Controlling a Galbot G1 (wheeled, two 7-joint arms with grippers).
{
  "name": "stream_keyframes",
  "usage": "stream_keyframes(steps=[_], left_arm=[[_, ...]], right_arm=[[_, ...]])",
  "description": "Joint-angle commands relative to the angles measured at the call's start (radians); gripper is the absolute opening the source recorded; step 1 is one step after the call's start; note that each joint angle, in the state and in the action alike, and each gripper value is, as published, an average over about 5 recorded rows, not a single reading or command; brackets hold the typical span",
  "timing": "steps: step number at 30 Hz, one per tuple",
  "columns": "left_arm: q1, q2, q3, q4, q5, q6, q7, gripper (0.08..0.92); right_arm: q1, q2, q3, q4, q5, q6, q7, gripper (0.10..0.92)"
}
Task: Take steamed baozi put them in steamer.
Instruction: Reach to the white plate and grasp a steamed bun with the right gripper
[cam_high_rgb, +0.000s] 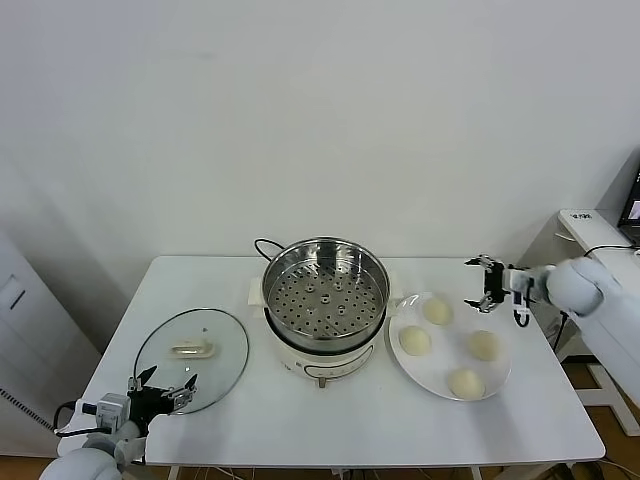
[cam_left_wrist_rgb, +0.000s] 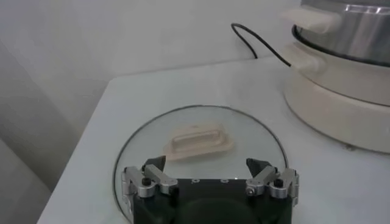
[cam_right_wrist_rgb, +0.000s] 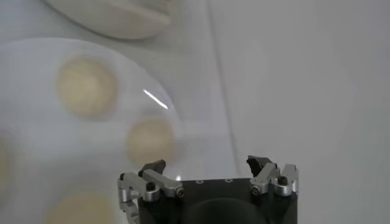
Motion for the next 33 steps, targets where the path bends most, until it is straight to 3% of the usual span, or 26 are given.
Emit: stream_keyframes(steps=[1, 16, 33], left_arm=[[-0.003, 0.000, 0.000, 0.000, 0.003, 0.005, 0.000, 0.823], [-0.020, 0.021, 0.000, 0.019, -0.005, 0.009, 0.004, 0.823], [-0.017, 0.022, 0.001, 0.012, -0.002, 0.010, 0.006, 0.823]], right_arm=[[0.437, 0.228, -0.514, -0.362, 0.055, 0.083, -0.236, 0.823], [0.352, 0.351, -0.462, -0.500, -0.094, 0.112, -0.256, 0.823], [0.274, 0.385, -0.364, -0.543, -0.139, 0.106, -0.237, 0.821]])
